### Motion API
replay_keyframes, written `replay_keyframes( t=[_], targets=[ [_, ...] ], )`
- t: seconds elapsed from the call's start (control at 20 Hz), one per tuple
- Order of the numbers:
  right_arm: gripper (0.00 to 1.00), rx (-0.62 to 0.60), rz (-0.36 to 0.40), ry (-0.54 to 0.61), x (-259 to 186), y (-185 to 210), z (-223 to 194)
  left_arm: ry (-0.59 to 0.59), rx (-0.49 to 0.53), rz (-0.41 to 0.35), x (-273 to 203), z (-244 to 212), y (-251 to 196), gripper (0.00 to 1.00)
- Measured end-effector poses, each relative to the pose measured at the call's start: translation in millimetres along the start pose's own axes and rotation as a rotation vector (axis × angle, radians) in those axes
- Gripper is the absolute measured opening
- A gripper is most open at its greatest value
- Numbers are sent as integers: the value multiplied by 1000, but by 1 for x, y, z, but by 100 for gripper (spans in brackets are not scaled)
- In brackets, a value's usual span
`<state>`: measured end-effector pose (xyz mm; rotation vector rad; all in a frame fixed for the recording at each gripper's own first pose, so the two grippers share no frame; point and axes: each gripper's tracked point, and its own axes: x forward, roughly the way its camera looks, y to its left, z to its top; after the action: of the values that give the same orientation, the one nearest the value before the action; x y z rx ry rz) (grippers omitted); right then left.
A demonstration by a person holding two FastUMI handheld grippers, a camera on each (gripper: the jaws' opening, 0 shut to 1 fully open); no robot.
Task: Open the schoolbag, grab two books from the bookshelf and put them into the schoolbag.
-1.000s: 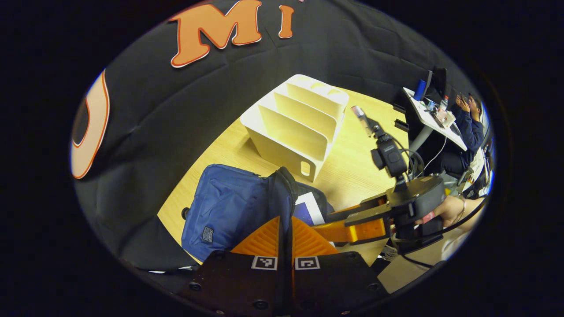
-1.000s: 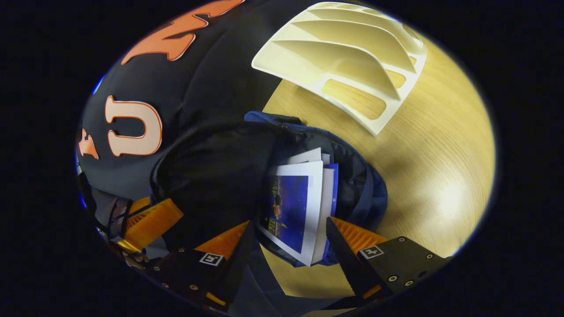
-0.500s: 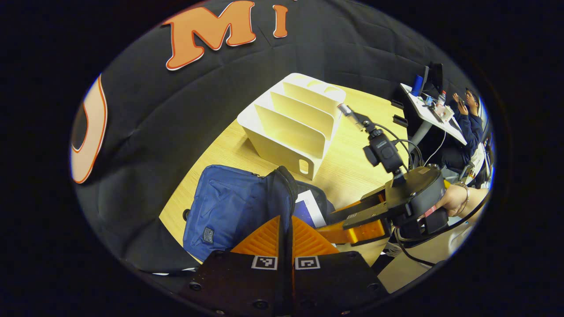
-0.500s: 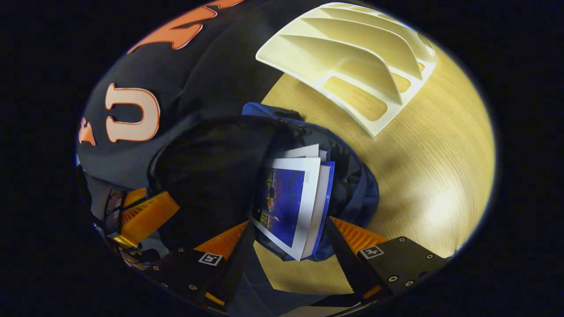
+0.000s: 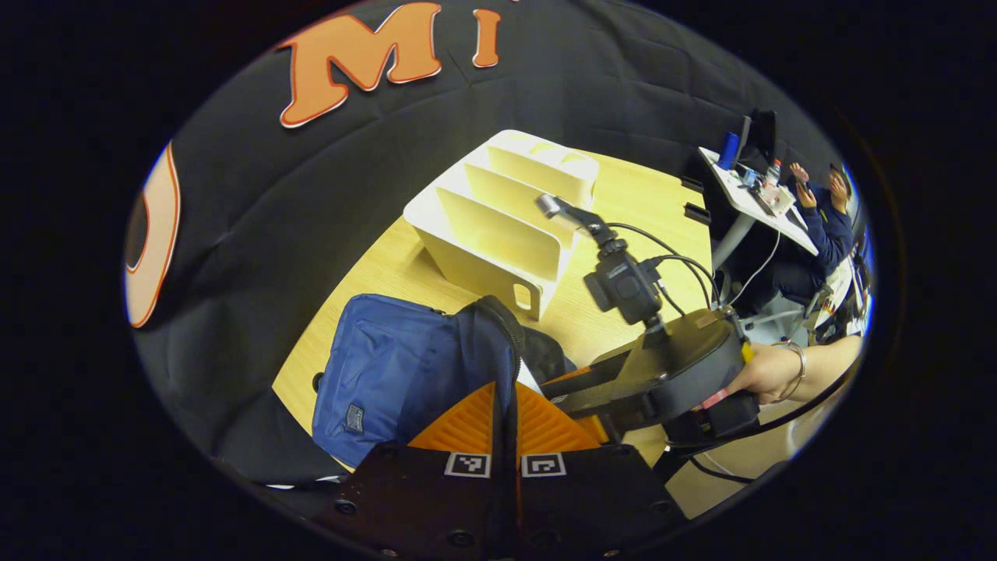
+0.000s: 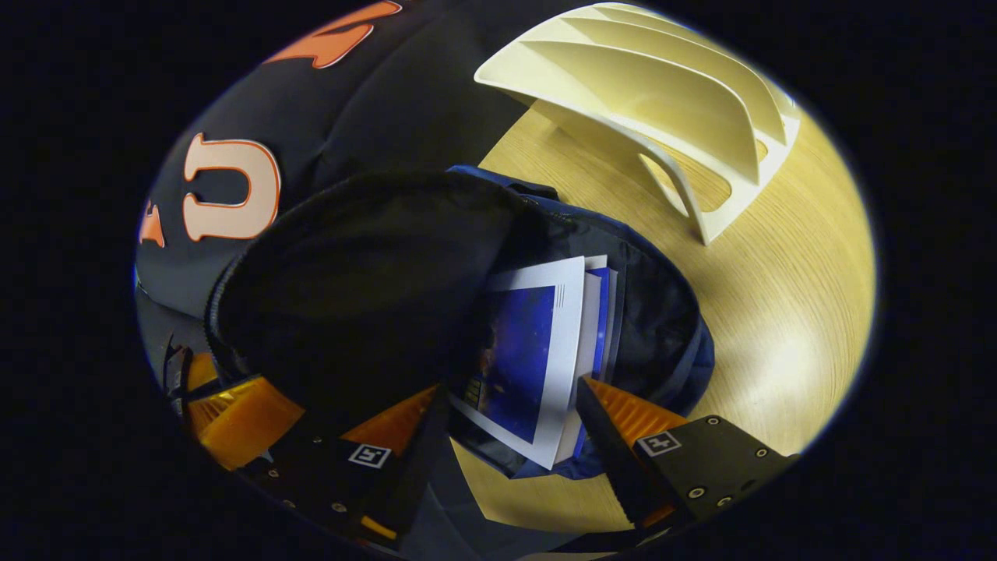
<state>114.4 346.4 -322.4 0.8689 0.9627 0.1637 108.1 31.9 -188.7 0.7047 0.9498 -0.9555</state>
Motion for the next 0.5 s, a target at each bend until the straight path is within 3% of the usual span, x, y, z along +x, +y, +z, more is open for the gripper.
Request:
replay_keyframes(
  t=[0.2,0.5],
  targets=[
    [96,-14,-14,-95,-53,-20,31,-21,-48,4,0,-4,2,0],
    [96,-139,-60,-200,-133,-39,71,-8,-81,4,12,-15,-22,0]
  ],
)
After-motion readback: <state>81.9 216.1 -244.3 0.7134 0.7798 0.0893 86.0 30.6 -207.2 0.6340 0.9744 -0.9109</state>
